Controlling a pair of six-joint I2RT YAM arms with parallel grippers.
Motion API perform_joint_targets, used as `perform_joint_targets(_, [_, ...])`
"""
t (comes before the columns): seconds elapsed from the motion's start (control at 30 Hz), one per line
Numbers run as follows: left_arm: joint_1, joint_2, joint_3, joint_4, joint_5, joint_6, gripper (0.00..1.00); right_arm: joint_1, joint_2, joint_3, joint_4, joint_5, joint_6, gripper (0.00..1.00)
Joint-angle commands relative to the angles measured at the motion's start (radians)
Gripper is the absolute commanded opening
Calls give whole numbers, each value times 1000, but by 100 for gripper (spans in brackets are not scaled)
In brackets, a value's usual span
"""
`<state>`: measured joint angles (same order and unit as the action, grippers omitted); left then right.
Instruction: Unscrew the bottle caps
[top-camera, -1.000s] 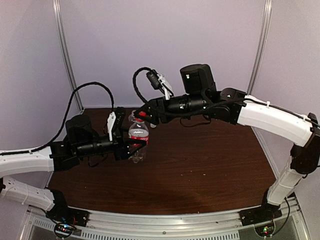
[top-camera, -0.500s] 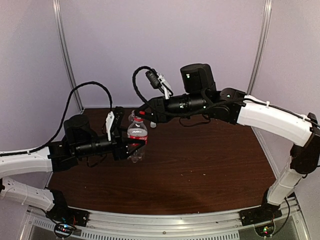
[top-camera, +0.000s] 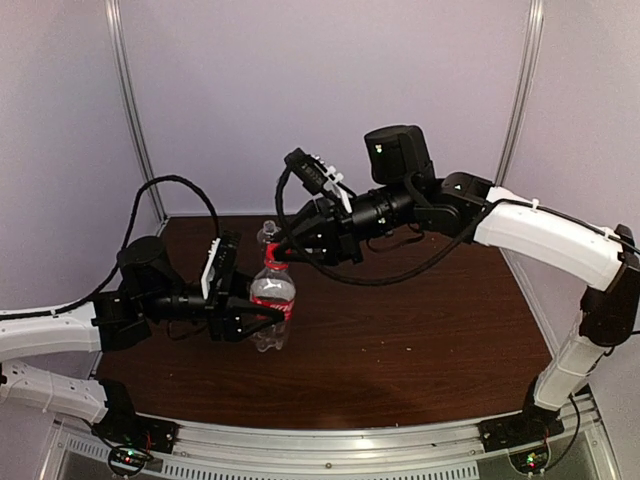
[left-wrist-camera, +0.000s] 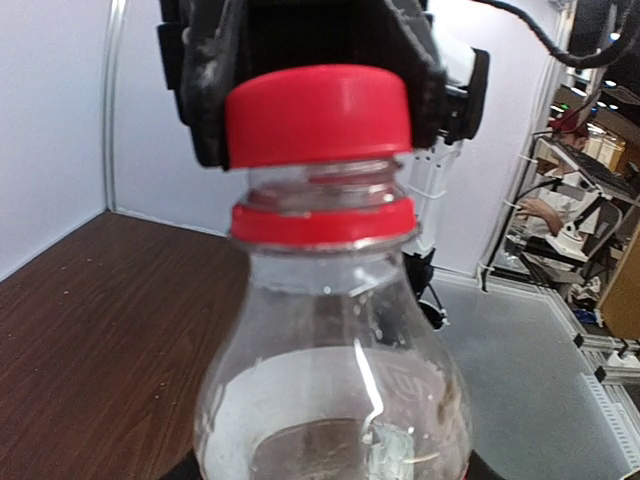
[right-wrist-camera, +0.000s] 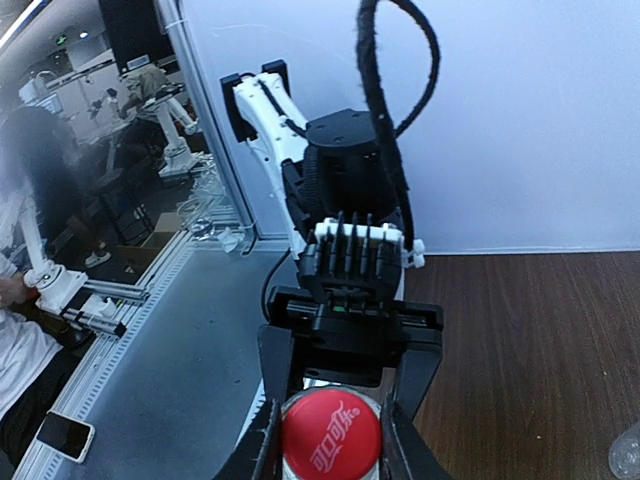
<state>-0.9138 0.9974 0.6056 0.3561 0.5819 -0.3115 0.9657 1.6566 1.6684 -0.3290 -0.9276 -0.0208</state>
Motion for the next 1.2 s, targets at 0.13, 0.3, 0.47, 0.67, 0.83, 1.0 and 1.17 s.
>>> perform_joint_targets(0.13, [-3,-21,-10,233,204,-72,31,-46,26,16,-72,-240,-197,19])
perform_joint_targets(0.3, [-3,-4,0,238,191,-72,30,-48,10,-8,-40,-205,-163,20])
perform_joint_targets(0.47, [-3,11,5,241,174,-71,30,-48,6,-39,-9,-162,-129,23])
perform_joint_targets(0.67, [-3,19,8,229,143,-65,31,-47,-1,-53,13,-138,-99,28])
perform_joint_targets(0.83, [-3,14,8,217,115,-54,30,-47,-10,-56,11,-127,-95,30])
perform_joint_targets(1.0, [-2,17,13,198,95,-43,30,-48,-15,-55,9,-112,-85,36])
perform_joint_targets(1.17, [-3,17,14,182,78,-31,30,-47,-16,-56,8,-104,-77,39])
